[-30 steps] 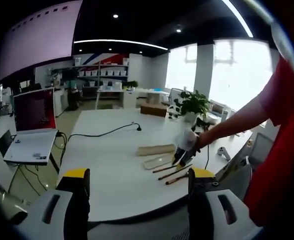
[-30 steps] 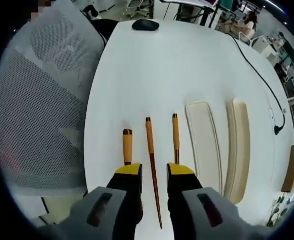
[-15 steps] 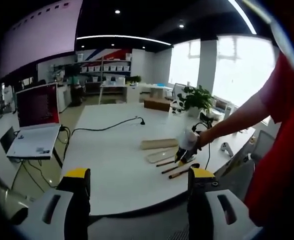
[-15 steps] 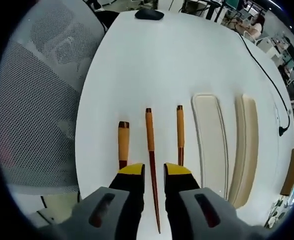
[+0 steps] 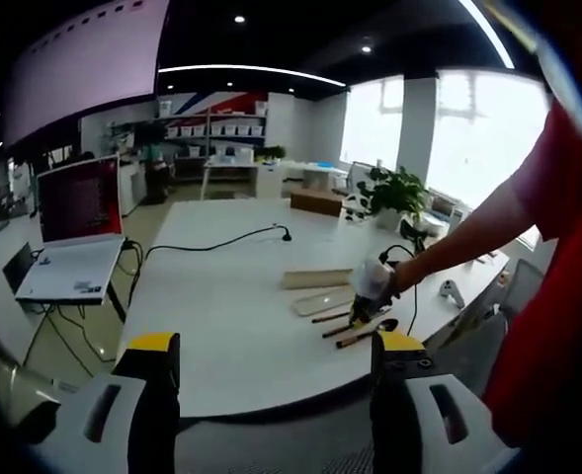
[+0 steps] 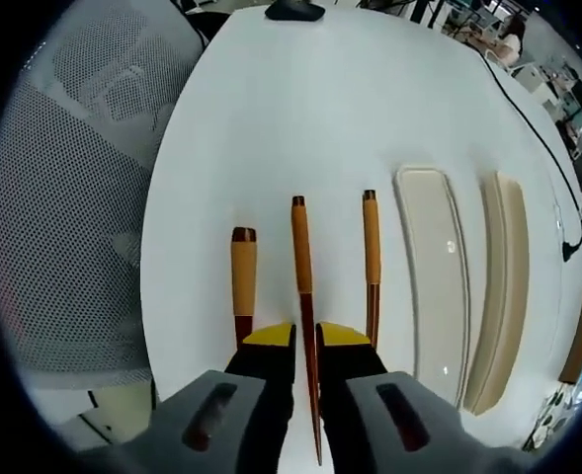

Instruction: Arrange the utensils inside the cutlery case until each visible utensil rests in its matching compartment.

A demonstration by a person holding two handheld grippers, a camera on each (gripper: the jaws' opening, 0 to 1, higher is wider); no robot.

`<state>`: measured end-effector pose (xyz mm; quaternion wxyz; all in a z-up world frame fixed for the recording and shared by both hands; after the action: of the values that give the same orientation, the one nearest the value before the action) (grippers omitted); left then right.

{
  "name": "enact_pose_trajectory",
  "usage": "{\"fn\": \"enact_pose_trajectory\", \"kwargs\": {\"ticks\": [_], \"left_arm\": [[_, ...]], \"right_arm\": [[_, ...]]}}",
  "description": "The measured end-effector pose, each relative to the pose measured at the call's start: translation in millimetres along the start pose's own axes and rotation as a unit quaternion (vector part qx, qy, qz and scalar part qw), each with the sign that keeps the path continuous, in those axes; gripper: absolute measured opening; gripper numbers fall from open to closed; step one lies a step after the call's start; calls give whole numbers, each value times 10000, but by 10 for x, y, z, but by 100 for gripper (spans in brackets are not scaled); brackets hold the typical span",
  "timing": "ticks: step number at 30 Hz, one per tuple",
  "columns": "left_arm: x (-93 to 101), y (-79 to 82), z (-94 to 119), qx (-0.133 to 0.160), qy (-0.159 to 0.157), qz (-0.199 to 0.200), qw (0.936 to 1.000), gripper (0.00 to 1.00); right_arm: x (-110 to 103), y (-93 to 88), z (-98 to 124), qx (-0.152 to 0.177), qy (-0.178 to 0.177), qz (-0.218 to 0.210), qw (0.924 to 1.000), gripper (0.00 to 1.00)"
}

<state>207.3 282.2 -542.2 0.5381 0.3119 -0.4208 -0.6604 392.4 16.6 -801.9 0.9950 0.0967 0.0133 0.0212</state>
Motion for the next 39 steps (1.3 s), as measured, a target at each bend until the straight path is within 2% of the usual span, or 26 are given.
{"fn": "enact_pose_trajectory", "kwargs": {"ticks": [4,6,14,17,20,25,30,32,34,36,38,39], "left_arm": [[14,5,-8,8,-10,6,10000,81],[23,3,-15,5,-15,-10,10000,81],[63,-38,-29,-24,-51,4,10000,80],[85,-19,-26,-1,-72,-35,10000,80],[82,-1,-24,31,-63,-36,10000,80],[78,24,-28,45,-63,-90,9999,80],[100,21,-24,107,-75,-110,9999,80],[106,1,-41,176,-85,40,9998,80],[136,-11,-53,117,-172,132,9997,80],[164,53,-28,213,-212,-66,9995,80],[164,66,-12,199,-190,-108,9996,80],[154,71,-11,213,-187,-91,9996,80]], "right_arm": [[35,2,2,-75,58,-80,9999,4],[61,-4,0,-68,-8,-200,9998,1],[54,-1,-6,-29,110,-278,9995,1],[33,3,-7,-57,111,-114,9999,1],[34,16,-4,-133,126,451,9988,0],[53,22,1,-196,192,167,9995,0],[52,23,-2,-231,208,215,9993,0],[63,33,-5,-329,233,99,9991,0],[60,28,0,-312,247,43,9992,0],[37,16,16,-275,255,6,9993,0],[42,33,45,-78,211,-117,9997,0],[50,14,77,-108,186,-124,9997,0]]}}
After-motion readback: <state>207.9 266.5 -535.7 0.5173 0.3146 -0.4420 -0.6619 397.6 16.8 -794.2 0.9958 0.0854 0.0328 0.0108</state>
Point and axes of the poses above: the point that each gripper's makers call its tool centre point, and the gripper's own axes: z roughly backward along the fingers, x roughly to its right, y roughly out of its top, the point moved 3 cm from there along z, roughly backward along the fingers, and after that the axes turned 3 degrees about y, right-handed, at the moved point
